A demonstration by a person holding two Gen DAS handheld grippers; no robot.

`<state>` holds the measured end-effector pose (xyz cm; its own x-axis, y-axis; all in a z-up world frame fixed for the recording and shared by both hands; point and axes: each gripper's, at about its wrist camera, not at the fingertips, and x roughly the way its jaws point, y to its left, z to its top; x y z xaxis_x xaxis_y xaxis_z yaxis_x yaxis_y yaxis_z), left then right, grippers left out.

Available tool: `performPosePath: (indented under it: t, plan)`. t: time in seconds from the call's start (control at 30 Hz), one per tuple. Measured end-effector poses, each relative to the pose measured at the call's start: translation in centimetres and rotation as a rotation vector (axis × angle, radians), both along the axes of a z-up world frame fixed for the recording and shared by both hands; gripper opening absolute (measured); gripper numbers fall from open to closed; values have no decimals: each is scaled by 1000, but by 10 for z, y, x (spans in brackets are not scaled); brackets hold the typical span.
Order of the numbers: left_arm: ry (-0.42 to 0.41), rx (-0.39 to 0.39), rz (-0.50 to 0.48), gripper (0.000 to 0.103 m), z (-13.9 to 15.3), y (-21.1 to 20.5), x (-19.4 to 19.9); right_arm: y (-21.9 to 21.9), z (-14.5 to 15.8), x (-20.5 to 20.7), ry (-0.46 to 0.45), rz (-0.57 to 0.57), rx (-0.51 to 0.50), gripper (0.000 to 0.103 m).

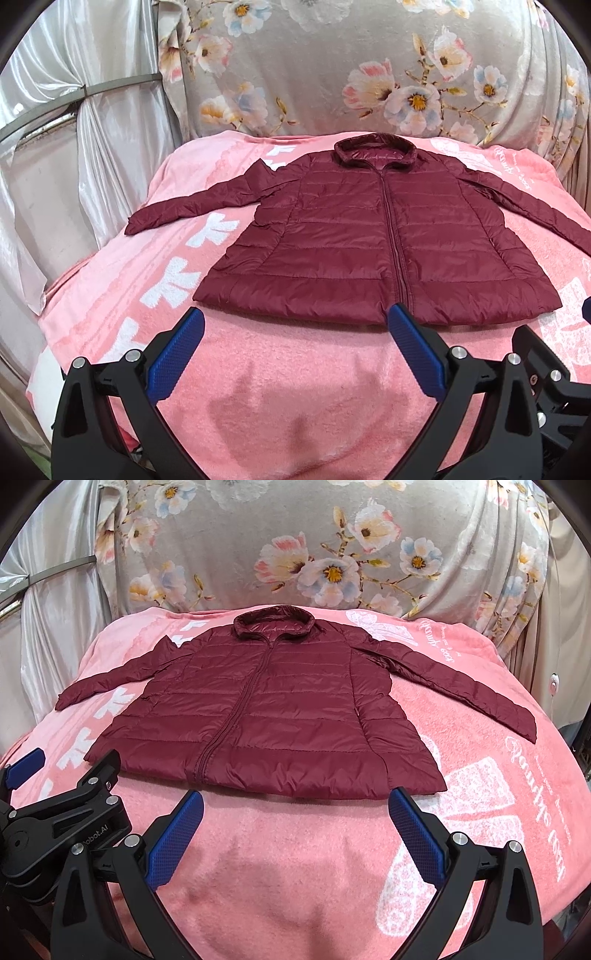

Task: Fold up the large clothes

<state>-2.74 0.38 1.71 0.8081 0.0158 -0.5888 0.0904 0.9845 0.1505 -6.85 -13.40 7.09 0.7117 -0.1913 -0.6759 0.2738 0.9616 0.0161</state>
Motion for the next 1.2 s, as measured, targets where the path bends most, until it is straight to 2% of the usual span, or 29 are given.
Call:
performPosePath:
  t: [0.33,1.2]
  plan:
    - [85,-3,-4,97,-5,1,9,-2,-2,1,8,2,-5,98]
    - [103,15,4,98,-11,9,13,4,-4,7,22,1,-9,98]
